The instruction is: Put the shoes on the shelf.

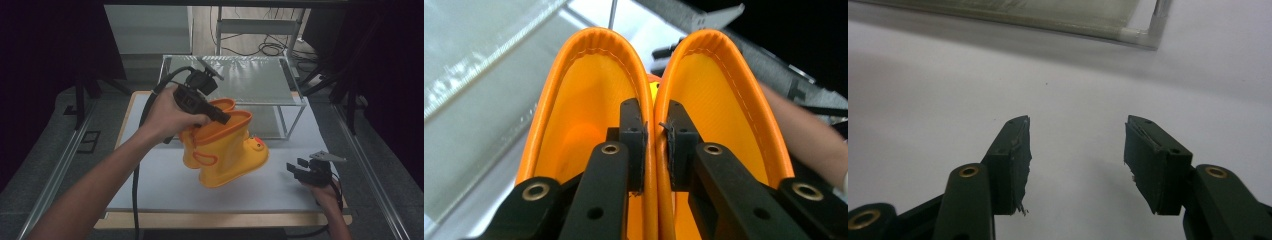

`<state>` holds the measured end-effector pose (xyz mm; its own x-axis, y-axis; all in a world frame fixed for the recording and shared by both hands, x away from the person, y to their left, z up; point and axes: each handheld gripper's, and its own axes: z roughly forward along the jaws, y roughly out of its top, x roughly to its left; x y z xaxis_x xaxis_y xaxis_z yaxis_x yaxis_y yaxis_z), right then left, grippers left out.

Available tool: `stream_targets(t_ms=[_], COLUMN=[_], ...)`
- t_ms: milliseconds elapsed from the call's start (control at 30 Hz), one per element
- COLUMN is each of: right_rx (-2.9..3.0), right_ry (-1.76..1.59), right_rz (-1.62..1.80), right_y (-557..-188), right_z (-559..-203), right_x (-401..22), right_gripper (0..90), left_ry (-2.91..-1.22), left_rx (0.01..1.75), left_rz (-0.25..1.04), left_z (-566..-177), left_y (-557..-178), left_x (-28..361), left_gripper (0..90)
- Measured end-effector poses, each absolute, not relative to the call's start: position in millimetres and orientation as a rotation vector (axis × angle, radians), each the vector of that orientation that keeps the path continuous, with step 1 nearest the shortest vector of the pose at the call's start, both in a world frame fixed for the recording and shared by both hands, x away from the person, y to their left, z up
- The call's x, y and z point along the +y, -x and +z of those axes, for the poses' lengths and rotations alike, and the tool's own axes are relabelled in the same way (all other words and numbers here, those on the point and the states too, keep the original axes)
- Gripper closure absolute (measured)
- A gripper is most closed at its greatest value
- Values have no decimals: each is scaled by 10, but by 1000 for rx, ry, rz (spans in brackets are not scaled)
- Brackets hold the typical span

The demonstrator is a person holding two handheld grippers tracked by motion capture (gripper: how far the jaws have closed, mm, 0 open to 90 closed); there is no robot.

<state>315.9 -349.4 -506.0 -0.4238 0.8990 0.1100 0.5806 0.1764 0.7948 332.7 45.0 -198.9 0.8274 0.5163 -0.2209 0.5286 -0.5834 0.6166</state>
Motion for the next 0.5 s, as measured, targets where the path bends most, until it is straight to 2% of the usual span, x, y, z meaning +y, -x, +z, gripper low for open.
stream_targets(t_ms=[500], right_rx=[2084], right_ry=[-1395], right_rz=[1117], right_y=[-3160], right_z=[-5077], right_x=[-3463], right_gripper=[441], left_ry=[-2219], left_rx=[821], left_rz=[25], left_z=[-1318], left_y=[-3516], left_x=[403], left_gripper=[817])
